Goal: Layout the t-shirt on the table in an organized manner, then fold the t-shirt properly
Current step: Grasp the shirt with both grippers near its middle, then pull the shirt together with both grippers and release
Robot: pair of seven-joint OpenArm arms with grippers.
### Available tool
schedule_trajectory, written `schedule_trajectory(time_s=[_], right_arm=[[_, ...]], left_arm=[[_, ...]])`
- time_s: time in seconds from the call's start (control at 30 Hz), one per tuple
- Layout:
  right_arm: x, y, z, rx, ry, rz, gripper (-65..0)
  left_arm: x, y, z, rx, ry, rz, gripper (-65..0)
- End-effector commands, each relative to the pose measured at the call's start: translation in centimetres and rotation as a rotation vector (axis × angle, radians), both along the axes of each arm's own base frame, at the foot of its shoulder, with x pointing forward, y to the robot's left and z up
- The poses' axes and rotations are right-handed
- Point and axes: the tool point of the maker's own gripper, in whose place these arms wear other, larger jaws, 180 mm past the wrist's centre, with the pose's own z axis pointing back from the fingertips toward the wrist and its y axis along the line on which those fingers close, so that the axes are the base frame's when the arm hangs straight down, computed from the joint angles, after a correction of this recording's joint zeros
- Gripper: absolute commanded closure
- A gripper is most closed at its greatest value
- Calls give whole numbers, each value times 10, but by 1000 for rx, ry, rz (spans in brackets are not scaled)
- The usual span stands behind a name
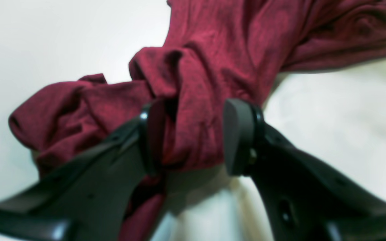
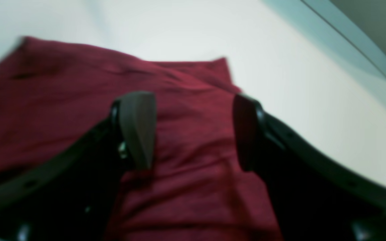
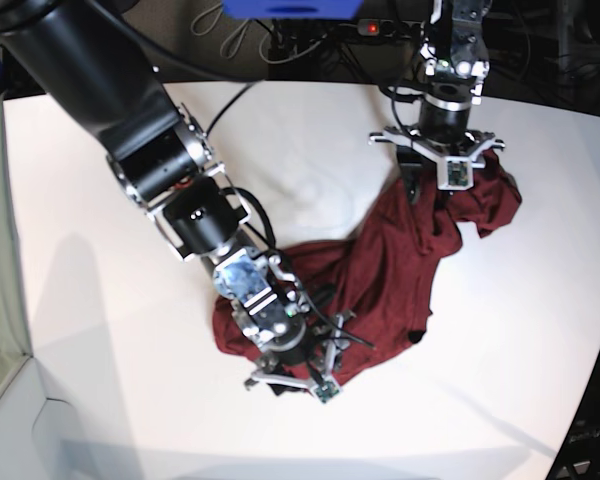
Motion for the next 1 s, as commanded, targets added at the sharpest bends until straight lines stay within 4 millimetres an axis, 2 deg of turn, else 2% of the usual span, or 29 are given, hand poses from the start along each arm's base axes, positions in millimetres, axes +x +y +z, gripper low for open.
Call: schedule_trajectory(time_s=[0.0,0.17,0.23,0.33,0.5,0.53,0.6,0.67,0.77,0.9,0.97], right_arm=[[12,8,24,22,-62,13,-372],[6,1,3,2,-27,7,-371],[-1,-3,-12,-10,6,1,-369],[-10,-10,-28,-21,38,-7,-369],[-37,-21,-66,-45,120,-18,-369],[-43,-29,-76,-59,147,-28,-369],[-53,-32,-86,-67,176,-35,-369],[-63,-26,-88,-51,182,-28,-369],[-75,-34,-81,-40,159,-26,-370],[-101,-15,-56,-27,102,51,-372],[-118,-4,-49,-30,97,91,-372]], left_arm=[[4,1,10,1,-41,2,-276],[6,1,7,3,-36,3,-276],[6,2,2,5,-26,3,-276],[18,4,0,13,-31,6,-276],[38,30,-13,28,-17,69,-276],[43,35,-16,31,-13,79,-276],[54,41,-20,33,-11,95,-276],[64,49,-23,34,-7,116,-276],[80,59,-25,33,-9,141,-276],[106,73,-21,39,-22,163,-276],[119,74,-18,35,-30,165,-276]])
